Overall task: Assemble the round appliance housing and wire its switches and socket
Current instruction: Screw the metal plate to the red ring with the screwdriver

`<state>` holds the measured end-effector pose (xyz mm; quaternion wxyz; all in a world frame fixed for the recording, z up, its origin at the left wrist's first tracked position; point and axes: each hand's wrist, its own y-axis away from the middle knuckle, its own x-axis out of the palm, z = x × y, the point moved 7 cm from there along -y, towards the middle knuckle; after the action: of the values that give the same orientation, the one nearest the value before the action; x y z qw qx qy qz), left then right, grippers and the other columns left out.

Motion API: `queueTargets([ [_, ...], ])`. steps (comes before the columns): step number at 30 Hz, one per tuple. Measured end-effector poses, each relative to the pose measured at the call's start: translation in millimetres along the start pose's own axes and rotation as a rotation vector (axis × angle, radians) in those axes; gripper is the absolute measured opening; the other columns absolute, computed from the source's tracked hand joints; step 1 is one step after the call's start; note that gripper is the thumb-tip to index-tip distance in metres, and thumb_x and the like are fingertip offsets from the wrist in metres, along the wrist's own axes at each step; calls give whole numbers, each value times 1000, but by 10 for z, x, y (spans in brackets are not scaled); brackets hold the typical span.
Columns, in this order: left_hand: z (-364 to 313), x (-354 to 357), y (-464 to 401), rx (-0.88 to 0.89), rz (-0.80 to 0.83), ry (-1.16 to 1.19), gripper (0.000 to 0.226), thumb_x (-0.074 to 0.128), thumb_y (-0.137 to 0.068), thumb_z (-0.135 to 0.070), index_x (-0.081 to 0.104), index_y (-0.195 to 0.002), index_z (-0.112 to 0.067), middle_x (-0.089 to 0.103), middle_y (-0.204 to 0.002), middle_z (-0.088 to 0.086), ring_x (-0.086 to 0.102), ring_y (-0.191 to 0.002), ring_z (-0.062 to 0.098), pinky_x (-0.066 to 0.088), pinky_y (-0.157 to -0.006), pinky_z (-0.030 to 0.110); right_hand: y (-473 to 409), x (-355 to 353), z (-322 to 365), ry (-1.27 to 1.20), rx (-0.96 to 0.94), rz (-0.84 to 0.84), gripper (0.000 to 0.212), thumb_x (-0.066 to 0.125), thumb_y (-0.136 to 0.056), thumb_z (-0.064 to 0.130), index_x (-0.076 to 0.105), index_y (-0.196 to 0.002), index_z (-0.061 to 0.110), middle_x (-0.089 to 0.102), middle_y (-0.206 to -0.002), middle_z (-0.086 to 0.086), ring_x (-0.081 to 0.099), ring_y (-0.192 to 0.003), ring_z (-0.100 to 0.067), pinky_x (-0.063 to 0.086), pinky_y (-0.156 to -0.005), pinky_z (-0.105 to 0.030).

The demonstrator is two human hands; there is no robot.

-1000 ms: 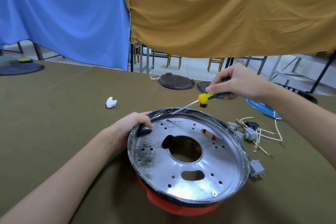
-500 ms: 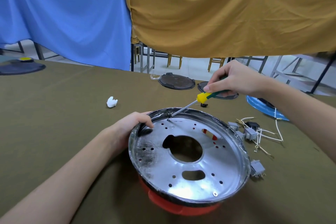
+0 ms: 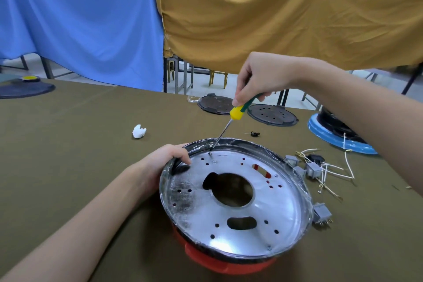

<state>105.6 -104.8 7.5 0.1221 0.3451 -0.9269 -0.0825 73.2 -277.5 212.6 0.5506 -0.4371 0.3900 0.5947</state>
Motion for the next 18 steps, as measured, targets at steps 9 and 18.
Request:
queueTargets([
  [9, 2, 7, 23, -23, -27, -9, 56, 56, -62, -11, 67, -117, -13, 66, -98, 16, 62, -82, 30, 50, -73, 35, -165, -5, 367, 219, 5, 80, 25, 86, -70, 39, 76, -72, 17, 74, -77, -6, 61, -54, -13, 45, -52, -23],
  [18, 3, 2, 9, -17, -49, 4, 62, 57, -59, -9, 60, -120, -4, 61, -95, 16, 58, -80, 30, 48, -72, 35, -181, -15, 326, 104, 5, 78, 23, 88, -70, 36, 79, -76, 16, 76, -78, -5, 61, -56, -10, 47, -49, -16],
])
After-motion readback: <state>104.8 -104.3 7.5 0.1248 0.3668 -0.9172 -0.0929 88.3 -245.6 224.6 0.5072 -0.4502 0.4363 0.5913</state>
